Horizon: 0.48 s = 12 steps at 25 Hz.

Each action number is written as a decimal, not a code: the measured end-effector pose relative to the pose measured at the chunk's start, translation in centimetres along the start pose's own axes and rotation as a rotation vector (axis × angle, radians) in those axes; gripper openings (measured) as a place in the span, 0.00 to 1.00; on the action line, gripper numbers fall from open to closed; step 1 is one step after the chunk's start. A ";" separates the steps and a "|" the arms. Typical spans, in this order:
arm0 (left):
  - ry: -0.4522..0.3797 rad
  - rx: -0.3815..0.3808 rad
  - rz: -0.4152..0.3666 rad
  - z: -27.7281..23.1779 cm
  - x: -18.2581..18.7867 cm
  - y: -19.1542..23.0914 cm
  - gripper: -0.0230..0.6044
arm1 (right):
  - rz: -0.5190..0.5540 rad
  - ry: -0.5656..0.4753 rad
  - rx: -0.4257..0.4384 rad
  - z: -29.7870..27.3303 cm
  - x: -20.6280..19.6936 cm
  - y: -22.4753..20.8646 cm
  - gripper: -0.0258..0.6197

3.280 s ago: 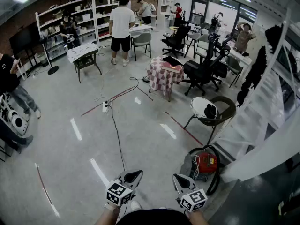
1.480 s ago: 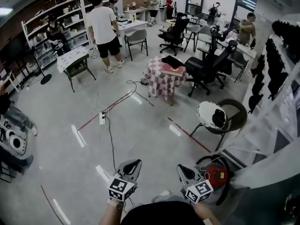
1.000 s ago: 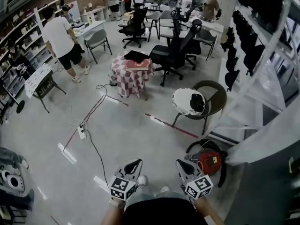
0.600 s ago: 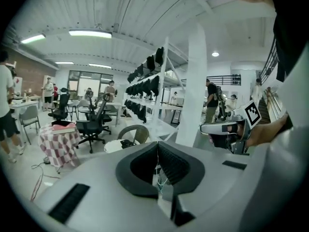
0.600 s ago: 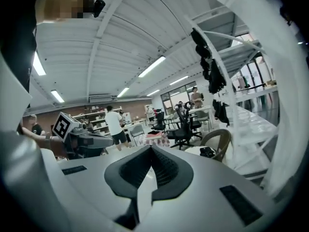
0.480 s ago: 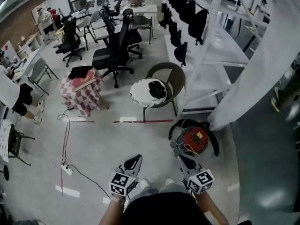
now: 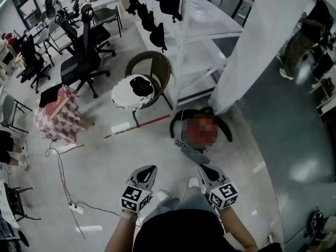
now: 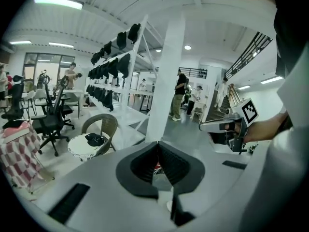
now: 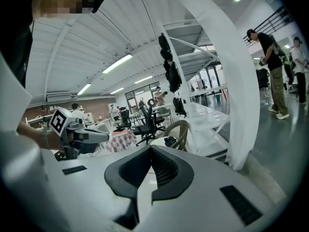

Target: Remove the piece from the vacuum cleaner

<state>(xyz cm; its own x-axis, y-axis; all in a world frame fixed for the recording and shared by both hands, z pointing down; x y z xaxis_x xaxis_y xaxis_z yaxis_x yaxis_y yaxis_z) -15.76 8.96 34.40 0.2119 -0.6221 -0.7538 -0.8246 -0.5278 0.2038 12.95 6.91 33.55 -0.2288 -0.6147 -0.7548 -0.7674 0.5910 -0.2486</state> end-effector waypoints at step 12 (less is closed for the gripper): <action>0.219 -0.085 -0.033 -10.4 0.1 -0.8 0.07 | -0.120 0.132 -0.043 -2.4 -5.8 -9.1 0.08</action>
<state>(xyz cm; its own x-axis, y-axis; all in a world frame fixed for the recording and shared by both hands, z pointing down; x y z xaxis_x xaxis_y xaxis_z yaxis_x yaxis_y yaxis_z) -9.60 3.32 40.68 0.3543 -0.7095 -0.6091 -0.7702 -0.5908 0.2403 19.80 3.84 41.60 -0.2085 -0.7447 -0.6340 -0.8184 0.4878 -0.3038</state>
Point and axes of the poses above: the fingertips, and each gripper's own axes: z backward along the fingers, y to its left, x out of its top, the point moved 9 cm from there along z, backward along the fingers, and after that the axes turned 15 degrees about y, right-handed, at the moved point
